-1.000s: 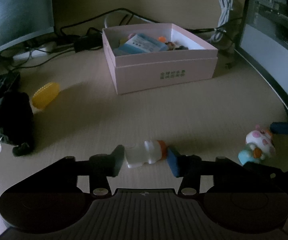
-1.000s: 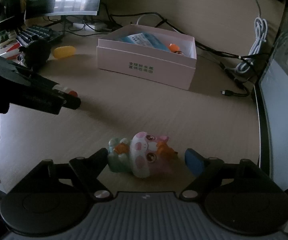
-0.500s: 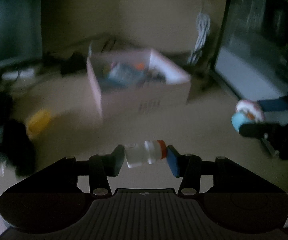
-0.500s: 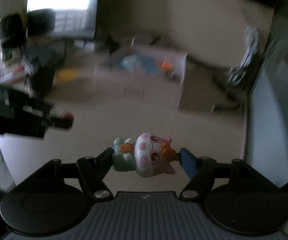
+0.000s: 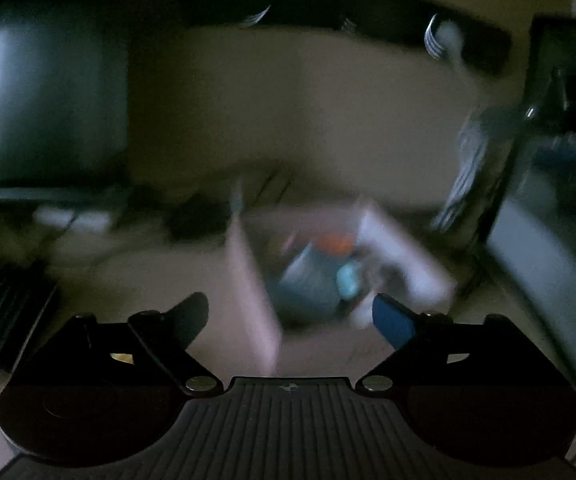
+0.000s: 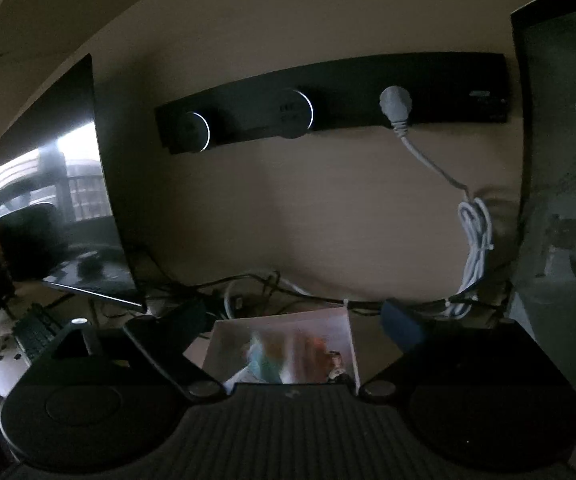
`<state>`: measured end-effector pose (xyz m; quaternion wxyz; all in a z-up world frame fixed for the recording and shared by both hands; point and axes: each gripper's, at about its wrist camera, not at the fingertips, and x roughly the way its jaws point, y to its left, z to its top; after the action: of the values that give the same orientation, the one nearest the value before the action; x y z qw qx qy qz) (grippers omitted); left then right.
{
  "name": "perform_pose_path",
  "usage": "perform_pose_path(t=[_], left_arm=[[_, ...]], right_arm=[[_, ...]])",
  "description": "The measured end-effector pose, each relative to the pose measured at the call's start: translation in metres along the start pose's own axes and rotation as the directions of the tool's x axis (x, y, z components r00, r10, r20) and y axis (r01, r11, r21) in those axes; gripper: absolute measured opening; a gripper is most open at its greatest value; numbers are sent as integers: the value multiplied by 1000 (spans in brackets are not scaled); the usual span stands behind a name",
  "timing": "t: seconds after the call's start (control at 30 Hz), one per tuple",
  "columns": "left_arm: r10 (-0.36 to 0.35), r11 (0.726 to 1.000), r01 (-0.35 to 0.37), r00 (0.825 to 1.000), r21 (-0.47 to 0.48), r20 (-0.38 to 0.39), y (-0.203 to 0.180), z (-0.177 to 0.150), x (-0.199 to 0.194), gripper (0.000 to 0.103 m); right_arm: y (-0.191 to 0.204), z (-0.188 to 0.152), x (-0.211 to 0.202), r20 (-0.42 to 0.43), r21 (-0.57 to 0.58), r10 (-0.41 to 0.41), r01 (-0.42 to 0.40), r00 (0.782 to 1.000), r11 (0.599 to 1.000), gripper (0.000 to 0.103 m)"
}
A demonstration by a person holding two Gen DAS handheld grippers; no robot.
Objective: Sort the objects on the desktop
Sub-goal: 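Drop the pig into the pink box with the right while the left drops the bottle in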
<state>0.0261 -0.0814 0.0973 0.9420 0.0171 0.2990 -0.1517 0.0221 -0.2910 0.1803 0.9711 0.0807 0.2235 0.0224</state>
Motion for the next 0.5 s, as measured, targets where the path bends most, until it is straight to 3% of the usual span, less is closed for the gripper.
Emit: perform_pose_path(t=[0.1, 0.2, 0.37, 0.5], left_arm=[[3, 999, -7, 995, -45, -99, 15, -38, -9, 94], [4, 995, -20, 988, -98, -157, 31, -65, -16, 95], [71, 986, -92, 986, -142, -151, 68, -72, -22, 95], [126, 973, -147, 985, -177, -122, 100, -69, -35, 97]], right_arm=[[2, -28, 5, -73, -22, -32, 30, 997, 999, 96], [10, -68, 17, -195, -77, -52, 37, 980, 996, 96], [38, -114, 29, -329, -147, -33, -17, 944, 989, 96], [82, -120, 37, -315, -230, 12, -88, 949, 969, 96]])
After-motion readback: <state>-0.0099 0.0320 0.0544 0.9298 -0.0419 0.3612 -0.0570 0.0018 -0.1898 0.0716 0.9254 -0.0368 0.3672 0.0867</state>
